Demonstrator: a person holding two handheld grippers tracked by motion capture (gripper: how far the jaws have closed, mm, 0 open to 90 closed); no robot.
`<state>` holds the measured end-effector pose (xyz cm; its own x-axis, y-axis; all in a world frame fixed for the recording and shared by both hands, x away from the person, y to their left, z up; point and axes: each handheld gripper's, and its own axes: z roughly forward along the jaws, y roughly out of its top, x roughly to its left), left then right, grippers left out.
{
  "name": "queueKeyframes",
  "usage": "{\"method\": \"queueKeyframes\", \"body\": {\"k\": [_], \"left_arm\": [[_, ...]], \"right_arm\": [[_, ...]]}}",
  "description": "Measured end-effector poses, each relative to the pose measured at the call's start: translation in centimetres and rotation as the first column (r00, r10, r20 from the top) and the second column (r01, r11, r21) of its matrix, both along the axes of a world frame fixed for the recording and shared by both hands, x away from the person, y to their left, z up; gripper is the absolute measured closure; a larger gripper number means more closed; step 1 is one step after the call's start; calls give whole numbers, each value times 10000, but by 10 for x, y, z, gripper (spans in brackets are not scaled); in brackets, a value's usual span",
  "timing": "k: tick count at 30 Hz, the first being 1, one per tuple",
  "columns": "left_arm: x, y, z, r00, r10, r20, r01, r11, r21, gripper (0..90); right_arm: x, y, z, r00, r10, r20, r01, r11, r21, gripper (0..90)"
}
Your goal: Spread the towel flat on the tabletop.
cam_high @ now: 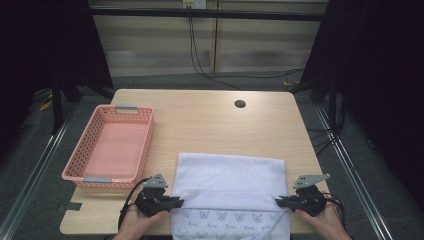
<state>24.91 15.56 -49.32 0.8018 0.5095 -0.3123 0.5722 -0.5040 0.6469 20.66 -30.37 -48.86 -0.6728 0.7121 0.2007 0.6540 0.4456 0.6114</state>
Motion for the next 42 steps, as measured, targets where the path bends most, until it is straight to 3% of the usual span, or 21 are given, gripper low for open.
{"method": "queueKeyframes", "body": {"k": [2,4,8,10,17,22,30,32,36,38,42], "left_arm": [[4,-2,-2,10000,-22,-96,21,10000,-82,854],[9,-6,-3,9998,8,191,-9,10000,69,866],[17,-8,-4,9995,220,209,-219,9998,-47,869],[23,-11,-5,9980,496,397,-497,9988,13,870],[52,-16,-9,9948,957,356,-945,9949,-341,871],[64,-24,-9,9895,1224,768,-1217,9925,-128,873],[85,-29,-10,9858,1422,889,-1421,9898,-74,873],[96,-35,-8,9822,1515,1110,-1551,9876,244,874],[117,-37,-9,9786,1799,1002,-1824,9831,161,874],[125,-38,-9,9732,1930,1254,-1979,9798,283,873],[143,-37,-10,9693,2144,1205,-2186,9755,229,873]], "right_arm": [[2,-2,-1,9998,-67,-161,70,9999,147,873],[4,-1,-2,10000,-74,-58,75,9999,70,874],[12,-1,-3,9993,-340,151,339,9994,45,875],[19,-3,-4,9988,-419,249,419,9991,-1,875],[54,-4,-6,9935,-1020,501,1025,9947,-74,875],[66,-7,-7,9936,-941,625,945,9955,-47,875],[91,-10,-7,9902,-1195,718,1211,9925,-192,875],[102,-10,-7,9888,-1262,799,1286,9913,-263,875],[117,-11,-7,9874,-1421,695,1447,9889,-333,875],[127,-11,-7,9852,-1561,708,1590,9866,-361,875],[148,-10,-8,9824,-1716,741,1742,9842,-307,874]]}}
